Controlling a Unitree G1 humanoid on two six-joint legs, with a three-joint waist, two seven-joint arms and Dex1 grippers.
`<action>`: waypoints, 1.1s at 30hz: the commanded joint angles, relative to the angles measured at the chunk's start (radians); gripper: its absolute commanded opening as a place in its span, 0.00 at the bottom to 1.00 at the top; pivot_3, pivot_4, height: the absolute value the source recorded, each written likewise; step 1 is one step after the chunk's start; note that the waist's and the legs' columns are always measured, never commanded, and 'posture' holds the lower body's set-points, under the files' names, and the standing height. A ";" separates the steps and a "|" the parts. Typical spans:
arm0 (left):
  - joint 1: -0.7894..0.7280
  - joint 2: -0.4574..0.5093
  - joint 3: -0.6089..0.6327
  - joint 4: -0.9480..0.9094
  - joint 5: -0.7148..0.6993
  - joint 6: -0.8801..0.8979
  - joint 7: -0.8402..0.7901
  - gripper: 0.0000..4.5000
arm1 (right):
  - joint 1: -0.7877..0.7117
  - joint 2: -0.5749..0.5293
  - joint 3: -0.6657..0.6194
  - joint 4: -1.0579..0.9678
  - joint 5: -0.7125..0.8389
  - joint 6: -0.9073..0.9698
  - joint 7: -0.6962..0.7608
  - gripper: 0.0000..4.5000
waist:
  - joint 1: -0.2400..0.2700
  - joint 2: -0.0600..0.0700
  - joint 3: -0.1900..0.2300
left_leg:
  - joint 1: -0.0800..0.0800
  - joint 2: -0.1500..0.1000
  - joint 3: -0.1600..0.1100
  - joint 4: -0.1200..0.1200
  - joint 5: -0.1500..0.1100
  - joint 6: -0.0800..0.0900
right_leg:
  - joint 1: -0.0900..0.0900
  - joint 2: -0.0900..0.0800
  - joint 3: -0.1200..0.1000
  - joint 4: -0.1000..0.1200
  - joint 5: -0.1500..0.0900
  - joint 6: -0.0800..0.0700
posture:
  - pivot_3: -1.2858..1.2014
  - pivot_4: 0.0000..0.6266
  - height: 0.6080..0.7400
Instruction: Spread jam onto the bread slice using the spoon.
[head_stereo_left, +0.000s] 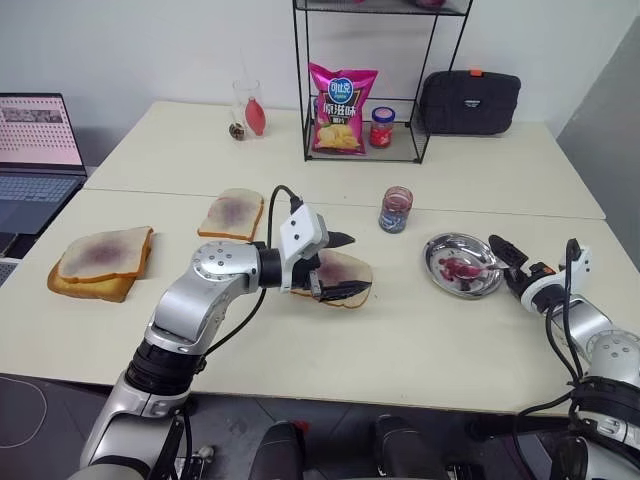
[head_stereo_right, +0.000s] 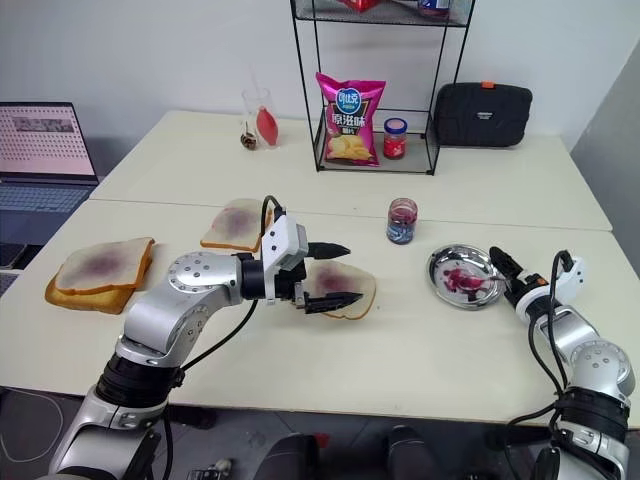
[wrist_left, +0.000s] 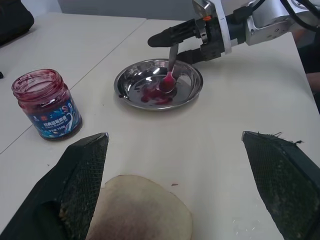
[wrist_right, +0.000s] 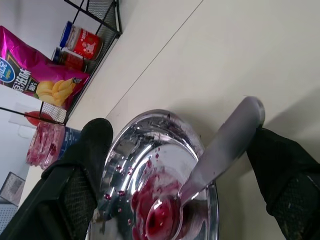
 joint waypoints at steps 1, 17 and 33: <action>-0.023 0.006 0.016 -0.023 -0.013 -0.011 -0.005 1.00 | -0.020 -0.007 -0.006 0.010 -0.036 -0.039 0.054 0.94 | 0.000 0.000 0.000 | 0.000 0.000 0.000 0.000 0.000 0.000 | 0.000 0.000 0.000 0.000 0.000 0.000 | 0.52 0.24 1.00; -0.032 -0.003 0.003 -0.011 -0.009 -0.015 -0.009 1.00 | -0.021 -0.004 -0.042 0.007 -0.057 -0.058 0.087 0.19 | 0.000 0.000 0.000 | 0.000 0.000 0.000 -0.001 0.000 0.000 | 0.000 0.000 0.000 0.000 0.000 0.000 | 0.52 0.24 1.00; -0.046 0.003 0.099 0.077 -0.072 0.002 -0.003 1.00 | -0.179 -0.043 0.005 -0.352 0.073 0.068 -0.086 0.01 | -0.016 0.008 0.005 | 0.000 0.000 0.001 0.000 0.000 0.000 | -0.002 0.000 0.002 0.001 0.001 0.001 | 0.52 0.24 1.00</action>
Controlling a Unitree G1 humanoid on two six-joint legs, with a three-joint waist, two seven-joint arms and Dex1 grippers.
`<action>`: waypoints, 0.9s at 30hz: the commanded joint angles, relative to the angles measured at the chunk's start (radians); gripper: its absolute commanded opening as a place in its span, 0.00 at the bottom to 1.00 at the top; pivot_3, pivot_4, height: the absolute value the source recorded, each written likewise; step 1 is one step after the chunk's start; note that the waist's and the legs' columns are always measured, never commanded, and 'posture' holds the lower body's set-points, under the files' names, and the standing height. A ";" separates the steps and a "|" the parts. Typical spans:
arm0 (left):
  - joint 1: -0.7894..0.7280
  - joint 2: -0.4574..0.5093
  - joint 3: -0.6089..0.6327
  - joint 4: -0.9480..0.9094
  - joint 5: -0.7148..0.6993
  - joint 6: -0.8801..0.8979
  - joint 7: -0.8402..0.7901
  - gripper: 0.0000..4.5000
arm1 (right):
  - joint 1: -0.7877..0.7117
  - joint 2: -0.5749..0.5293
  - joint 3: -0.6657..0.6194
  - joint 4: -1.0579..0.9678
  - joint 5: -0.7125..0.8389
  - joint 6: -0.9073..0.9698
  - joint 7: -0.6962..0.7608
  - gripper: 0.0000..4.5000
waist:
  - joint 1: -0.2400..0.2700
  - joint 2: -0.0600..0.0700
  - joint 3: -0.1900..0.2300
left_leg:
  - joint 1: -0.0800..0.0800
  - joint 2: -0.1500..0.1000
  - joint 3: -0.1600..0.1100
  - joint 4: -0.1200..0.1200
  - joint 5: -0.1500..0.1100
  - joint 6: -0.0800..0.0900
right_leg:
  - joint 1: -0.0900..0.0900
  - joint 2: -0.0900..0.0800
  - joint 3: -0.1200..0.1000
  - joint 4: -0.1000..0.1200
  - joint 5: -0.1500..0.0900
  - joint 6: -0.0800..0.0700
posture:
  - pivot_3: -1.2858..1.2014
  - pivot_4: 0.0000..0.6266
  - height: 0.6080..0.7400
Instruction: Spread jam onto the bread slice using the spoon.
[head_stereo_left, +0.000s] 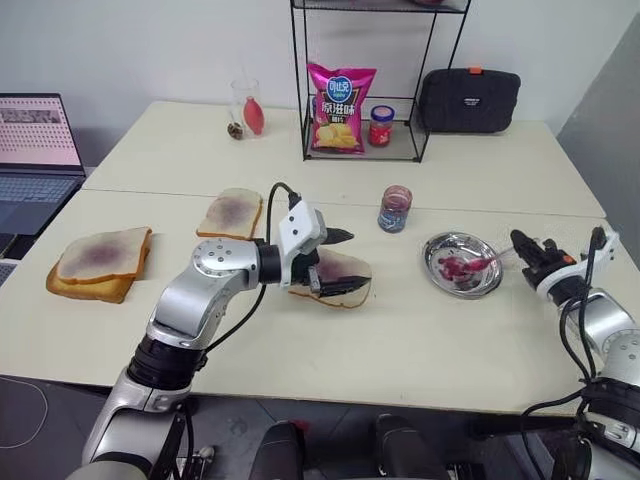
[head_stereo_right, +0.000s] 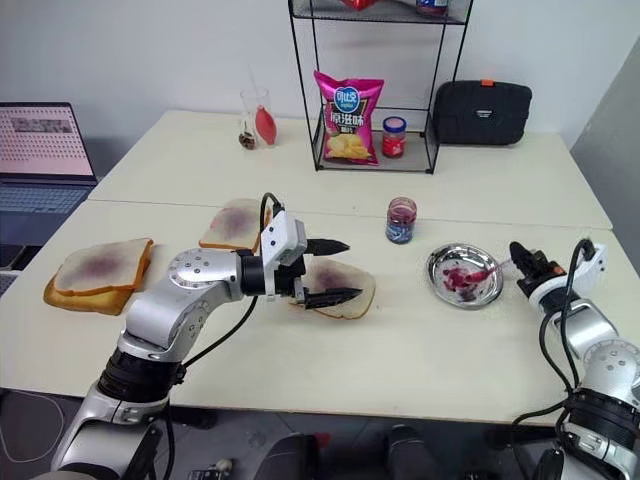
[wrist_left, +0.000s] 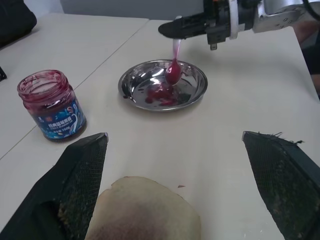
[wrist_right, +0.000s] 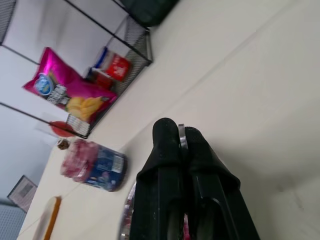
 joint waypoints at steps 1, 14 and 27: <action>-0.031 0.009 0.081 0.019 -0.037 0.014 0.019 1.00 | -0.131 -0.031 0.066 -0.112 0.006 0.017 -0.047 0.01 | -0.002 0.000 0.000 | 0.000 0.000 0.000 0.000 0.000 0.000 | 0.000 0.000 0.000 0.000 0.000 0.000 | 0.52 0.24 1.00; 0.010 -0.053 0.137 -0.045 -0.047 0.042 0.188 1.00 | -0.535 -0.042 0.575 0.231 -0.564 -0.250 0.234 0.01 | 0.013 -0.001 0.001 | -0.006 0.001 -0.002 -0.002 0.000 0.000 | -0.004 0.001 -0.004 -0.002 -0.001 -0.004 | 0.52 0.24 1.00; 0.028 -0.021 0.141 -0.098 -0.044 0.074 0.230 1.00 | -0.618 0.062 0.640 0.562 -0.825 -0.488 0.346 0.01 | 0.015 -0.001 0.001 | -0.007 0.000 -0.001 -0.001 0.000 -0.001 | -0.006 0.000 -0.003 0.000 0.000 -0.005 | 0.52 0.24 1.00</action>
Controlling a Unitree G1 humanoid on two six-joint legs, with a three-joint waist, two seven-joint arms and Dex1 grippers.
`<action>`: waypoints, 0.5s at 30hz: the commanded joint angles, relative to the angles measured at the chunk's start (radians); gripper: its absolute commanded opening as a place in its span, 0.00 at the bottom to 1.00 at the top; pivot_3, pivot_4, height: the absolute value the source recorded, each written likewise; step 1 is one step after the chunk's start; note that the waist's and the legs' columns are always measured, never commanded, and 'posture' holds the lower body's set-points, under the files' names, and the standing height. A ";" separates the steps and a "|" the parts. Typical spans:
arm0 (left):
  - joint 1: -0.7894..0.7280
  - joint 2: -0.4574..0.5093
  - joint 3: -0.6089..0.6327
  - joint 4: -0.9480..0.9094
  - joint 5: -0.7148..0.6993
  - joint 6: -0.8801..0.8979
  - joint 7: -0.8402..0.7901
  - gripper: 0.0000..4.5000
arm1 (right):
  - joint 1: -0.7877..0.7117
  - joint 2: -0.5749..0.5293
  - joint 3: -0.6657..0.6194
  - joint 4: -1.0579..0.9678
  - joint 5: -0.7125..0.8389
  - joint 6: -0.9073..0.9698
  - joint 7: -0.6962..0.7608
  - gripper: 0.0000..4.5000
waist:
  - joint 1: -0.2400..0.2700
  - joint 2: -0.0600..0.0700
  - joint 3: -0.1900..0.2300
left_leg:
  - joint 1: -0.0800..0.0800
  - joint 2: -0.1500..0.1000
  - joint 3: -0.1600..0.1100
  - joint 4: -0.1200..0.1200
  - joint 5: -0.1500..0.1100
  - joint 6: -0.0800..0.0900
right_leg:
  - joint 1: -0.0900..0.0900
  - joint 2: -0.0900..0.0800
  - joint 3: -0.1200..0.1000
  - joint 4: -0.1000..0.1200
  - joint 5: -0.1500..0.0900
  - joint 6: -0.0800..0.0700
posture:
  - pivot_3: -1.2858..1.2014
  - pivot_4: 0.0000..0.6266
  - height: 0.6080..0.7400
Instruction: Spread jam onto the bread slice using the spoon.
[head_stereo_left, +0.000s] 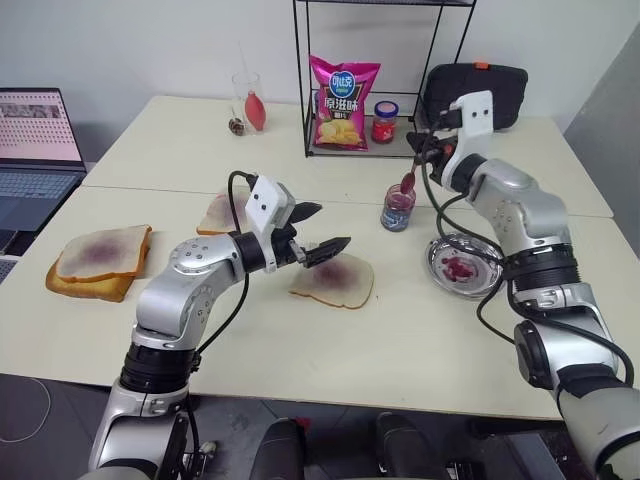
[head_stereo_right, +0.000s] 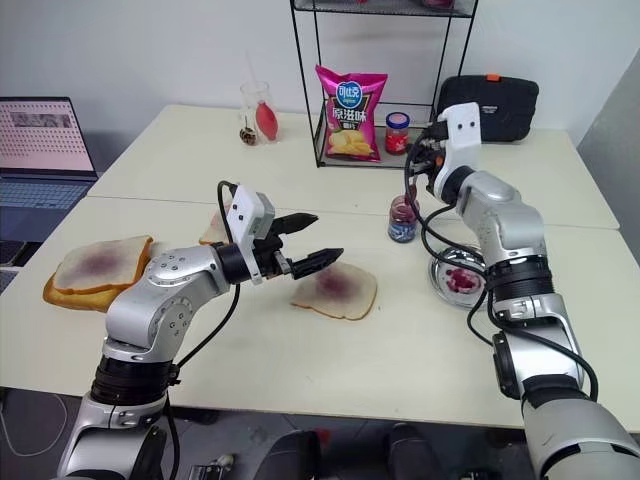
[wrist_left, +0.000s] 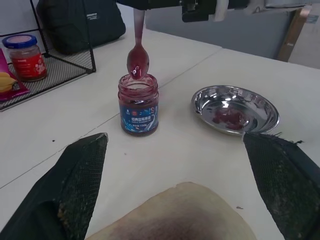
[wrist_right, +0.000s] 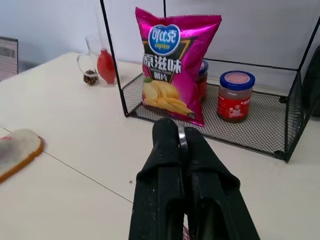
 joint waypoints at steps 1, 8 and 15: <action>-0.009 0.019 0.020 -0.043 -0.008 0.006 0.007 1.00 | -0.033 0.023 0.013 0.066 -0.080 -0.106 0.034 0.01 | 0.000 0.000 0.000 | 0.000 0.000 0.000 0.000 0.000 0.000 | 0.000 0.000 0.000 0.000 0.000 0.000 | 0.52 0.24 1.00; -0.009 0.030 0.017 -0.042 -0.003 0.002 0.010 1.00 | -0.032 0.058 0.024 0.180 -0.161 -0.182 0.065 0.01 | 0.000 0.000 0.000 | 0.000 0.000 0.000 0.000 0.000 0.000 | 0.000 0.000 0.000 0.000 0.000 0.000 | 0.52 0.24 1.00; 0.003 0.041 -0.001 -0.061 -0.008 0.013 -0.004 1.00 | -0.019 0.115 -0.060 0.197 -0.108 -0.093 0.048 0.01 | -0.001 0.000 0.000 | 0.000 0.000 -0.001 0.000 0.000 0.000 | 0.000 0.000 0.000 0.001 0.000 0.000 | 0.52 0.24 1.00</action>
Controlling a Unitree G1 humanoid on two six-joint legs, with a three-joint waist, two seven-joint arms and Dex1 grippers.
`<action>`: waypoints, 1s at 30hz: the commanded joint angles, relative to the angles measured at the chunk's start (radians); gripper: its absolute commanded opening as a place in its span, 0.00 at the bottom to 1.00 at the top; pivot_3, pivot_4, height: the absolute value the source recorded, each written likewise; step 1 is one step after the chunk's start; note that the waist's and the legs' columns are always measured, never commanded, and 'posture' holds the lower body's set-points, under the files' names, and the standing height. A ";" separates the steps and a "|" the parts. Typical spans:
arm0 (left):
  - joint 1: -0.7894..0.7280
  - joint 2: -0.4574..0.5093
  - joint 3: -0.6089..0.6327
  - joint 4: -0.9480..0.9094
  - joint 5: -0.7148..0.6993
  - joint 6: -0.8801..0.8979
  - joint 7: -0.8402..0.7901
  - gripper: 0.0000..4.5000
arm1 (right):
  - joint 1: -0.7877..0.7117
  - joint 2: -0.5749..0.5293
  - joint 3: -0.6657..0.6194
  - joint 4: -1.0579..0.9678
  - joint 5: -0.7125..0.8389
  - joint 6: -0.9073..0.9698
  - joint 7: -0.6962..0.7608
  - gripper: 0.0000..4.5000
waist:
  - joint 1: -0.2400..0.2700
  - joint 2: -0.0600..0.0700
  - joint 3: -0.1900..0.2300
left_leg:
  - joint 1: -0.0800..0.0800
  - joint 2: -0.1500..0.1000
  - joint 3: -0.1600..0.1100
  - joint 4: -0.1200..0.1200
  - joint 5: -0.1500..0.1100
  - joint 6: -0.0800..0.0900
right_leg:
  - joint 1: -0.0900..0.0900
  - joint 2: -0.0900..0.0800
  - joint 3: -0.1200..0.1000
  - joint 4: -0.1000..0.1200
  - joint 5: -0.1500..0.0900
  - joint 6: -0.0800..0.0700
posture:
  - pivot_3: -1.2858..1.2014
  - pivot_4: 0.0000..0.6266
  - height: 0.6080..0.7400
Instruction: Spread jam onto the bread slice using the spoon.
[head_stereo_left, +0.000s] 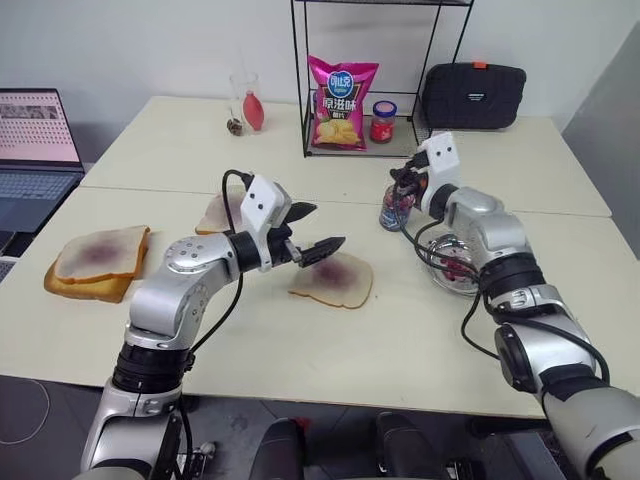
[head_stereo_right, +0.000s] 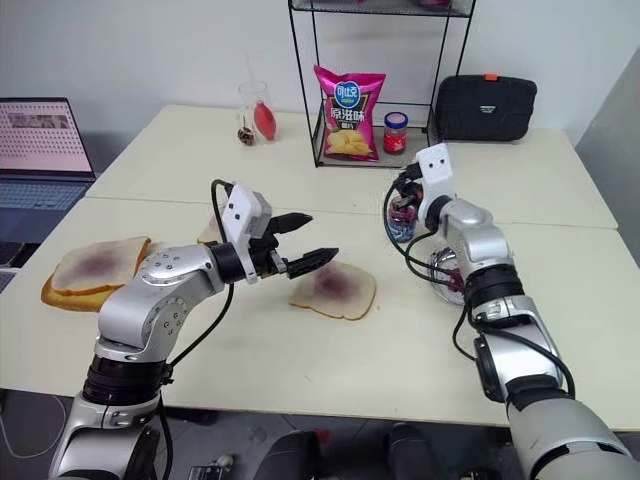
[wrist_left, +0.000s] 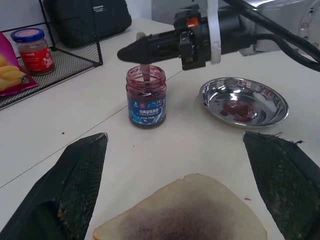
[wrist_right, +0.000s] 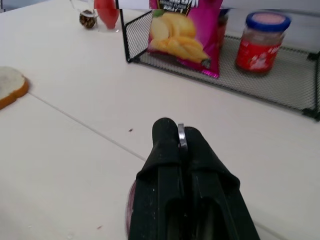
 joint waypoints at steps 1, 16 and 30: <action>0.004 0.011 -0.001 -0.051 -0.009 0.000 -0.008 1.00 | -0.023 0.012 -0.092 -0.022 0.054 0.061 -0.024 0.01 | 0.000 0.000 0.000 | 0.000 0.000 0.000 0.000 0.000 0.000 | 0.000 0.000 0.000 0.000 0.000 0.000 | 0.52 0.24 1.00; -0.019 -0.007 -0.032 -0.014 0.003 -0.030 -0.033 1.00 | -0.078 0.051 -0.422 -0.067 0.306 0.328 -0.199 0.01 | -0.002 0.000 0.000 | 0.000 0.000 0.000 0.000 0.000 0.000 | 0.000 0.000 0.000 0.000 0.000 0.000 | 0.52 0.24 1.00; -0.059 -0.011 -0.049 0.067 0.032 -0.089 -0.064 1.00 | -0.067 0.053 -0.531 -0.134 0.395 0.384 -0.322 0.01 | -0.001 0.000 0.000 | 0.000 0.000 0.000 0.000 0.000 0.000 | 0.000 0.000 0.000 0.000 0.000 0.000 | 0.52 0.24 1.00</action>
